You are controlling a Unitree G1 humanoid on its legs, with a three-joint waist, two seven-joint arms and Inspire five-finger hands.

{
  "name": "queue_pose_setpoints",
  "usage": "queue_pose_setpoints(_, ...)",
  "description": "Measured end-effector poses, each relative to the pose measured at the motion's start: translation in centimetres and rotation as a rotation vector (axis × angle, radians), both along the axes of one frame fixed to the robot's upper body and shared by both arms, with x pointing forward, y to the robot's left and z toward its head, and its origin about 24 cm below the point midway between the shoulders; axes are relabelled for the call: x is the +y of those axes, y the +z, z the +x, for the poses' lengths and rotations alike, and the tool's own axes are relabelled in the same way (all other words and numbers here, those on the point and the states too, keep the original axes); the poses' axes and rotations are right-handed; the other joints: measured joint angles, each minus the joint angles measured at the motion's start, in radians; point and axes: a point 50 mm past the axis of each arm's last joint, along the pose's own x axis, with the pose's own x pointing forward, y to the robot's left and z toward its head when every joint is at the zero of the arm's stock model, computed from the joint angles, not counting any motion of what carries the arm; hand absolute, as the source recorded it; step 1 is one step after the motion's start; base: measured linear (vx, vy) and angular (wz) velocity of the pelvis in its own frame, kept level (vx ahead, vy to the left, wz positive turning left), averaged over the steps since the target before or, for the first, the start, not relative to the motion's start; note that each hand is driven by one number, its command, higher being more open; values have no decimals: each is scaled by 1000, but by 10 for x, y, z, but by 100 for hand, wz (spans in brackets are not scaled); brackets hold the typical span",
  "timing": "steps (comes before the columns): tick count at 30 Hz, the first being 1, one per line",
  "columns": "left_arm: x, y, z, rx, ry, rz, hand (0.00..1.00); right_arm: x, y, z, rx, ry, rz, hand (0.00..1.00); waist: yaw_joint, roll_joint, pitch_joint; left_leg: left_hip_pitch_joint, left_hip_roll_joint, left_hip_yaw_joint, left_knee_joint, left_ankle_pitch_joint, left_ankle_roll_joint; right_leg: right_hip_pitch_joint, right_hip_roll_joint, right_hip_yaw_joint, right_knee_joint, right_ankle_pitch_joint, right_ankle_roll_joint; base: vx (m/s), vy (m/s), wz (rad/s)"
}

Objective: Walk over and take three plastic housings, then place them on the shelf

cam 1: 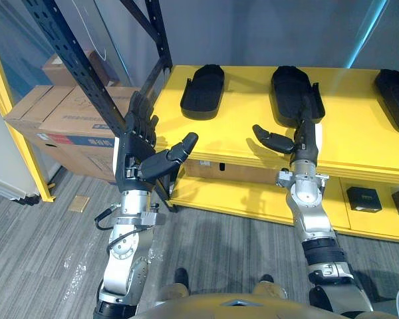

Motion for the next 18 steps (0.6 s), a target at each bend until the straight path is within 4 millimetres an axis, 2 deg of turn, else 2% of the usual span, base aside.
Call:
queue_pose_setpoints(3, 1, -3, -2, 9, -8, 6, 100, -2, 6, -8, -54, -11, -6, 100, 1, 0, 0, -1, 0, -1, 0, 0, 0, 1, 0, -2, 0, -3, 1, 3, -3, 2)
queue_pose_setpoints(6, 11, -13, -11, 57, 31, 10, 100, -2, 18, -41, -194, -35, -25, 100, -1, -1, 1, -5, 1, -6, 0, -3, 0, 2, 1, -8, -2, -7, 1, 32, -13, 5)
queue_pose_setpoints(7, 21, -20, -18, 93, 87, 10, 100, -4, 22, -58, -252, -81, -42, 100, -4, -3, 2, -5, 1, -5, 0, -6, 0, 3, 1, -8, -4, -8, 3, 37, -11, -1)
queue_pose_setpoints(10, 42, -30, -31, 157, 284, 109, 100, -19, 15, -83, -257, -250, -104, 100, -16, -13, 8, -3, 4, -3, 0, -9, -1, 9, 5, -10, -14, -5, 7, 15, -5, 0)
queue_pose_setpoints(13, 62, -38, -45, 191, 475, 158, 100, -42, -11, -109, -143, -442, -138, 100, -18, -26, 12, 4, 8, 5, 0, -18, -3, 20, 11, -6, -30, -3, 8, 17, -10, -6)
queue_pose_setpoints(15, 73, -41, -60, 204, 623, 193, 100, -60, -39, -137, 1, -588, -165, 100, -19, -31, 12, 4, 10, 17, -1, -27, -3, 21, 15, 3, -48, 0, 8, 23, -1, -14)
queue_pose_setpoints(16, 75, -42, -64, 203, 660, 196, 100, -62, -47, -144, 37, -618, -164, 100, -20, -32, 12, 4, 10, 22, -1, -29, -3, 20, 16, 7, -51, 2, 9, 25, 0, -14)
queue_pose_setpoints(18, 78, -51, -71, 229, 749, 198, 100, -69, -76, -170, 180, -714, -152, 100, -25, -30, 9, 6, 12, 30, -3, -32, -5, 25, 20, 11, -64, 5, 11, 33, -5, -9)
